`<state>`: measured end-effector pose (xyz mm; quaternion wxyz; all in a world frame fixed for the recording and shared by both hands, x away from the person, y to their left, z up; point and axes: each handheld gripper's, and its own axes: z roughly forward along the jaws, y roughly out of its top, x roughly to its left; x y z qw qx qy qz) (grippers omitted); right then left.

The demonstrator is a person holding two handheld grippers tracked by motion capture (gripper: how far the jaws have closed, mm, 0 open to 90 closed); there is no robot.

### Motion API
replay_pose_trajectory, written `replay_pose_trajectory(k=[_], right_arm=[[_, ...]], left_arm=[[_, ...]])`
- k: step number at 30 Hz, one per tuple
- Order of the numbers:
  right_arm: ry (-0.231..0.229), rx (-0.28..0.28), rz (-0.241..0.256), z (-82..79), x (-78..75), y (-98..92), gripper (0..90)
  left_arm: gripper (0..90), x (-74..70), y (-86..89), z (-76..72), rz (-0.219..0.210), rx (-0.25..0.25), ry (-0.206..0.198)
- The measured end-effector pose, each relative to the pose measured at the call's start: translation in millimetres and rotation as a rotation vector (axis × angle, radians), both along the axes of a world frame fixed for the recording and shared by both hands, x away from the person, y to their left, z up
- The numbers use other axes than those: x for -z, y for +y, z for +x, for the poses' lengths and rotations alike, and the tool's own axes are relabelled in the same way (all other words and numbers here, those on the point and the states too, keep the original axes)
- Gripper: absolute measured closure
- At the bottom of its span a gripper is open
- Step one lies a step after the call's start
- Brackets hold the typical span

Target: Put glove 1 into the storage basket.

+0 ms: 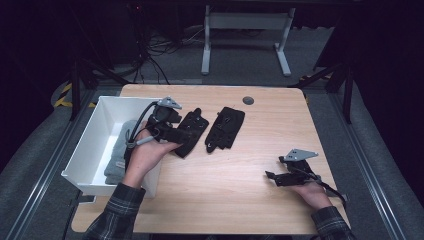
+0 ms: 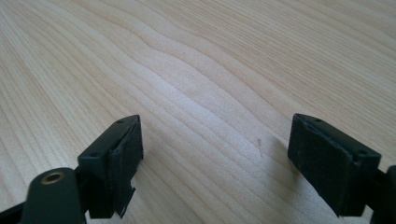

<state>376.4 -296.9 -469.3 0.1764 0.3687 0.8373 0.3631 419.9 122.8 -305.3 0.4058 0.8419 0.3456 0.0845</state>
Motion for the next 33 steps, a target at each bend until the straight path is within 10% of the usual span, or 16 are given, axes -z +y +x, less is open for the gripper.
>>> replay_pose_trajectory(k=[23,33], right_arm=[[0.002,-0.003,-0.012,0.3,-0.4,0.1,17.0],[0.002,-0.045,-0.018,5.4,-14.8,13.6,52.8]], left_arm=[[16.0,84.8,-52.7,-26.6,0.043,0.044,0.013],[14.8,126.1,-44.5,-35.3,0.072,0.046,0.026]])
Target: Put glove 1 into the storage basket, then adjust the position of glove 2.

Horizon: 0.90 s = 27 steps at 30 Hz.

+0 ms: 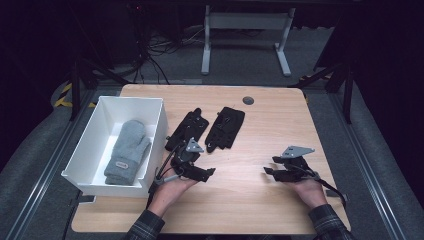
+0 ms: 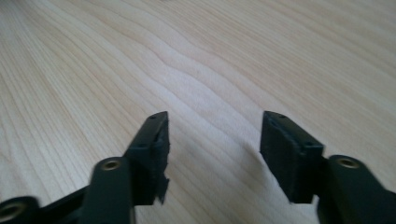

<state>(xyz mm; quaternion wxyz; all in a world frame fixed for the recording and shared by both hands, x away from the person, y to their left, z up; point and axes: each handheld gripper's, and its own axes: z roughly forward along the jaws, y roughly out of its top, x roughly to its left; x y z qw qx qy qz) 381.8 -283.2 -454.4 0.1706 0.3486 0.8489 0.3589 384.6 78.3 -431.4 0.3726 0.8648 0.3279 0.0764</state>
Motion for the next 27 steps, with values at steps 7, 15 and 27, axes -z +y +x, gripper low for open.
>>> replay_pose_trajectory(k=[7,15,27], right_arm=[[-0.046,-0.055,0.05,12.7,-14.6,18.6,84.3],[-0.068,-0.085,0.075,28.0,-25.7,34.0,89.8],[-0.088,-0.139,0.081,57.6,-34.0,60.2,89.9]], left_arm=[[9.8,24.3,0.0,-3.8,0.065,-0.011,0.003],[2.0,36.7,0.7,-4.6,0.099,-0.011,0.0],[0.0,46.6,12.6,-7.2,0.07,0.002,-0.059]])
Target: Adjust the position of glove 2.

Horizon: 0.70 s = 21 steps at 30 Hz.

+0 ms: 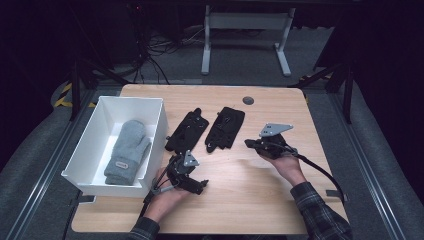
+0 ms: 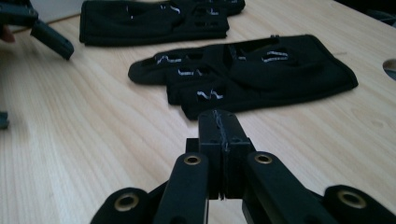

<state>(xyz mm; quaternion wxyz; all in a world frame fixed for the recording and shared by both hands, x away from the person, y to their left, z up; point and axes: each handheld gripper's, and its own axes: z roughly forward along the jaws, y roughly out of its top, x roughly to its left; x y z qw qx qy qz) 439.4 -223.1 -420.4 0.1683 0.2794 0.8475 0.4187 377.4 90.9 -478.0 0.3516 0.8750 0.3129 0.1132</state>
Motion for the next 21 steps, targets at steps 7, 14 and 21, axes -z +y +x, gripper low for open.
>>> replay_pose_trajectory(k=[7,14,21], right_arm=[[0.0,0.0,-0.003,24.5,0.7,14.6,90.0],[0.028,-0.016,-0.017,45.2,13.5,34.1,90.0],[0.059,-0.009,-0.026,61.5,31.4,46.7,90.0]], left_arm=[[0.0,0.1,0.2,-1.0,-0.001,-0.015,-0.001],[0.5,0.1,0.5,-1.2,-0.001,-0.028,-0.002],[0.5,0.3,0.3,-1.3,-0.004,-0.029,-0.002]])
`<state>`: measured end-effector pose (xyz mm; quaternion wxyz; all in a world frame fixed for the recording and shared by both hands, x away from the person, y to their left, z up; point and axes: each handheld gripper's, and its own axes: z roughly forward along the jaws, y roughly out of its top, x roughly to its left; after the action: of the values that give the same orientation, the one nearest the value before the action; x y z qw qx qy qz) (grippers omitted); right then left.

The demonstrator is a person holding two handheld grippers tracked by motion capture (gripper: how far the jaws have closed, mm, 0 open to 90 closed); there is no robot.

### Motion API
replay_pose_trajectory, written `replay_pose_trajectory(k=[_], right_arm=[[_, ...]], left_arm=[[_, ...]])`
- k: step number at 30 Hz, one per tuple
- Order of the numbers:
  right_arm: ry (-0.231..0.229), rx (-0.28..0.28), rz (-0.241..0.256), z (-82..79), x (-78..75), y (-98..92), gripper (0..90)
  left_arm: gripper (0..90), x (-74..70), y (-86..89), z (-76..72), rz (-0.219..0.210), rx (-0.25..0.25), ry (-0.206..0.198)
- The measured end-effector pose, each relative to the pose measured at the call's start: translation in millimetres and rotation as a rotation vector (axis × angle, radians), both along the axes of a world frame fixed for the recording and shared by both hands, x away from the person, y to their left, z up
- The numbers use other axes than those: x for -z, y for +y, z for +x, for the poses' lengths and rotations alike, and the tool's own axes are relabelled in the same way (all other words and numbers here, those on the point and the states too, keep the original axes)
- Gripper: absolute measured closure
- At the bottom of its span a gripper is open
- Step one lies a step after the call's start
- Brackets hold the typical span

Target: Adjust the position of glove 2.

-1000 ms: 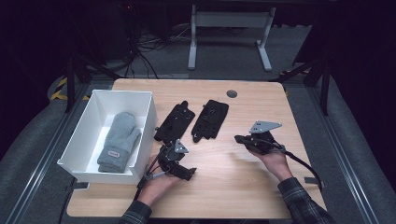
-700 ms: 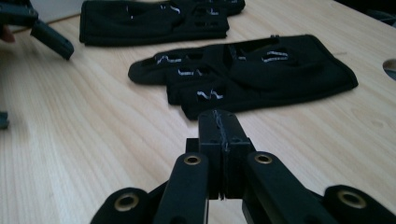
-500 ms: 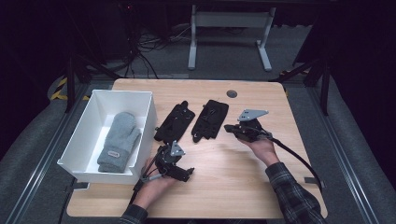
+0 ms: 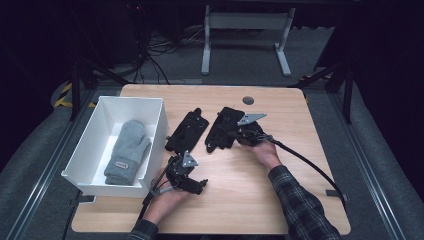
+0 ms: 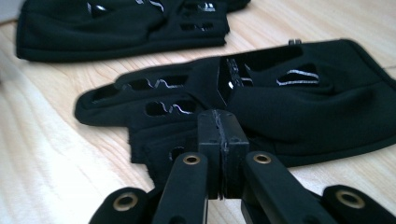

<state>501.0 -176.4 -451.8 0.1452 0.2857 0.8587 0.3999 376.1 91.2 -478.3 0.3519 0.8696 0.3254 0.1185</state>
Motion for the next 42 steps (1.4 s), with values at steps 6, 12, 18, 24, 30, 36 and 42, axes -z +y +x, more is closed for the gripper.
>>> replay_pose_trajectory(k=[6,12,18,24,30,36,42], right_arm=[[0.01,0.007,-0.025,-0.5,8.5,0.0,90.0],[0.019,0.005,-0.042,-7.6,9.7,-5.8,90.0],[0.044,0.01,-0.027,-28.9,9.5,-25.1,90.0],[0.063,0.004,-0.026,-52.0,8.6,-39.8,90.0],[0.071,-0.014,-0.04,-78.8,7.3,-49.3,90.0],[0.086,-0.026,-0.033,-107.5,7.6,-56.9,90.0],[0.077,-0.051,-0.043,-129.7,6.4,-55.4,90.0]], left_arm=[[0.5,-0.1,0.1,0.0,0.002,0.002,0.0],[0.6,-0.7,0.6,-0.2,0.007,0.005,0.004],[0.6,-0.4,0.7,-0.8,0.005,0.01,0.001],[0.6,-0.3,1.3,-1.5,0.006,0.02,0.001],[0.4,0.1,1.2,-1.6,0.001,0.022,-0.001],[0.4,-0.2,1.5,-1.4,0.005,0.026,0.002],[0.2,-0.3,1.3,-1.4,0.006,0.025,0.002]])
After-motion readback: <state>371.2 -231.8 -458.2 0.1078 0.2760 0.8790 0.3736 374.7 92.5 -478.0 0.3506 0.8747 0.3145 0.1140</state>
